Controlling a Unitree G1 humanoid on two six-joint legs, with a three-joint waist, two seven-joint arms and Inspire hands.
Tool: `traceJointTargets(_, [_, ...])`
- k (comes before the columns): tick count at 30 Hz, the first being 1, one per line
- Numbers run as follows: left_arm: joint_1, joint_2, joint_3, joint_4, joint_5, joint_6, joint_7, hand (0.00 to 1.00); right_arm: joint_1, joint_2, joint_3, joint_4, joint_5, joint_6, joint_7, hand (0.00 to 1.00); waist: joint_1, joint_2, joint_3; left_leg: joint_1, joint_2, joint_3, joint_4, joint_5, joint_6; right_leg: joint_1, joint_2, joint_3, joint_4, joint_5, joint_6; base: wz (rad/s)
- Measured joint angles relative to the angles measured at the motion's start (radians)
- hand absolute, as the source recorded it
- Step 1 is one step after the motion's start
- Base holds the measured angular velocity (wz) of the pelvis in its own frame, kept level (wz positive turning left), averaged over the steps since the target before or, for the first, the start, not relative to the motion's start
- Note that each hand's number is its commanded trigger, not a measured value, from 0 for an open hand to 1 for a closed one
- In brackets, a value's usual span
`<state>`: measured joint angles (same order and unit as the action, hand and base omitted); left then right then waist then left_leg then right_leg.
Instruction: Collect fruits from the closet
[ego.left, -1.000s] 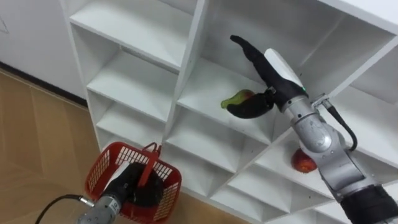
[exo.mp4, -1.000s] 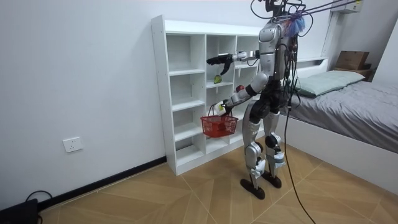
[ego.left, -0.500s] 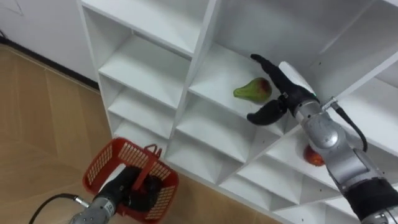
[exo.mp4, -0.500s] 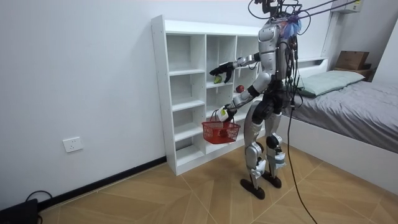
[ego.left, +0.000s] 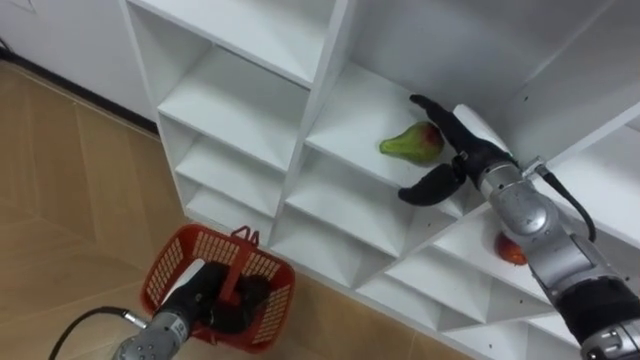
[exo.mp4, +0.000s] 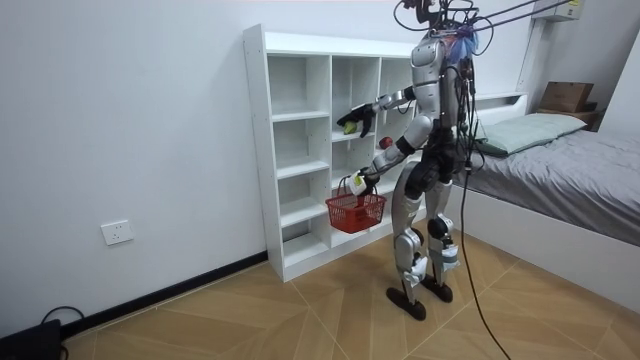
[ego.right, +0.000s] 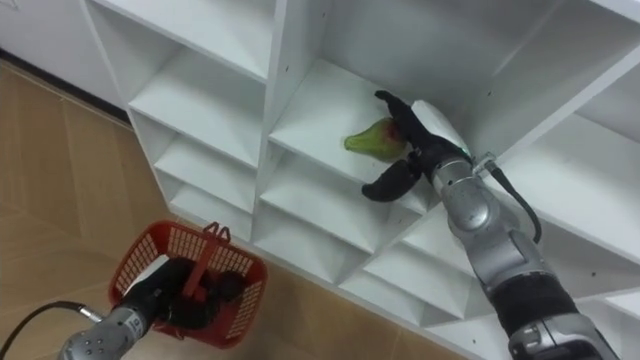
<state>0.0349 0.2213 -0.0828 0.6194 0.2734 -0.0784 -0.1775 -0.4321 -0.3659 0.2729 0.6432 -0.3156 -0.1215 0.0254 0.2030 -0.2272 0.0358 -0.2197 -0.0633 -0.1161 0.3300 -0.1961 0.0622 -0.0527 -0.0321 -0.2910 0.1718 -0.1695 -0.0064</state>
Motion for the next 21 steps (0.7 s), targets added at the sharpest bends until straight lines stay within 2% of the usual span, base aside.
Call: traceJointTargets(21, [0.002,-0.002,0.0,0.009,0.0,0.007,0.01,1.0,-0.011,-0.011,0.0,0.014,-0.007,0.003,0.0,0.0,0.02,0.021,-0.0024,-0.004,0.0,0.0,0.0,0.0,0.0,-0.004,0.0,-0.008,0.0,0.0,0.0,0.0])
